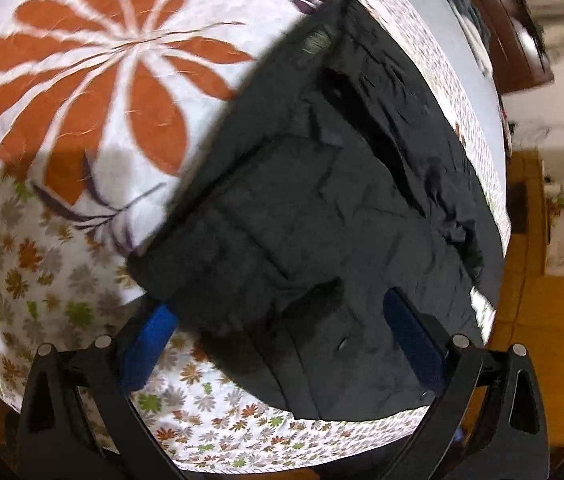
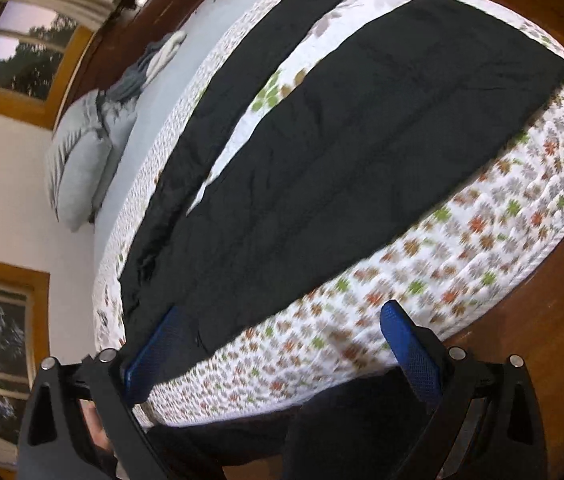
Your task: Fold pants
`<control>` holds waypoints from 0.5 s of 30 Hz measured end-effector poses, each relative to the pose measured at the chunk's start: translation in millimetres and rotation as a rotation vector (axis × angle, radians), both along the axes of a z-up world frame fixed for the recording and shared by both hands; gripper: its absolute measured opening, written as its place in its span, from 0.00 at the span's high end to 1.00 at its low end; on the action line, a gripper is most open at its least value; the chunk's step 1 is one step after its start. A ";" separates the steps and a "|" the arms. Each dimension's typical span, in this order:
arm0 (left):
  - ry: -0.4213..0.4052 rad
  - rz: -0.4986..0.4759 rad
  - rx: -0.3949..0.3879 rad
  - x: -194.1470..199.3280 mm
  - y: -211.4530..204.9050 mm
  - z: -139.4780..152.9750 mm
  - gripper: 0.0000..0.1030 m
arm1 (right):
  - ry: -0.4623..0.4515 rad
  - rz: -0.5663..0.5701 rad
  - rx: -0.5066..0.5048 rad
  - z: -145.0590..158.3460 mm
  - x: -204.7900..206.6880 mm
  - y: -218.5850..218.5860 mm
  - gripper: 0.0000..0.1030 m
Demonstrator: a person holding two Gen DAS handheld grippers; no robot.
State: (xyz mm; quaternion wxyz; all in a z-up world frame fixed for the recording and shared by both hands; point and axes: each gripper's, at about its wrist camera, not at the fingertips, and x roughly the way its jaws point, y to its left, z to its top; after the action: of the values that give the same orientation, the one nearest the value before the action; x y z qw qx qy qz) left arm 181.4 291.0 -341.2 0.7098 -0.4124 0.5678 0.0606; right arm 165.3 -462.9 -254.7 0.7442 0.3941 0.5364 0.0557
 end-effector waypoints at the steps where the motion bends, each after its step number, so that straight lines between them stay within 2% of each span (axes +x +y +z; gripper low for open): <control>1: 0.006 -0.013 0.027 0.6 -3.7 0.4 0.06 | -0.010 -0.024 0.018 -3.1 1.7 -13.6 0.03; 3: 0.021 -0.002 0.073 -1.2 -4.9 0.1 0.20 | -0.030 -0.095 0.041 -8.8 5.1 -46.6 0.03; 5: 0.045 0.027 0.118 -8.9 -2.4 0.3 0.44 | -0.050 -0.161 0.060 -14.1 6.2 -77.6 0.06; 6: 0.044 0.033 0.126 -13.3 -2.0 1.5 0.46 | -0.056 -0.215 0.073 -19.6 5.3 -100.5 0.22; 7: 0.039 0.030 0.132 -15.1 -2.3 2.4 0.50 | -0.055 -0.245 0.084 -25.0 4.5 -114.3 0.32; 8: 0.034 0.025 0.138 -16.7 -2.7 3.1 0.52 | -0.045 -0.283 0.102 -32.7 4.3 -132.0 0.48; 9: 0.032 0.024 0.138 -18.0 -2.4 3.3 0.52 | -0.038 -0.325 0.114 -39.6 3.7 -148.4 0.51; 11: 0.032 0.021 0.140 -17.9 -2.1 3.8 0.53 | -0.033 -0.409 0.155 -55.7 3.5 -183.5 0.51; 14: 0.041 0.023 0.155 -15.6 -4.5 3.7 0.52 | -0.030 -0.501 0.185 -71.0 2.3 -215.3 0.36; 15: 0.041 0.032 0.155 -15.4 -4.6 3.8 0.51 | -0.033 -0.524 0.183 -73.6 1.9 -222.6 0.35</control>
State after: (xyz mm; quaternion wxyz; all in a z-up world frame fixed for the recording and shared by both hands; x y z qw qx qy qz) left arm 166.0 286.5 -337.4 0.7269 -0.3638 0.5691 0.1241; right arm 167.2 -685.5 -328.3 0.7032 0.5839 0.3968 -0.0842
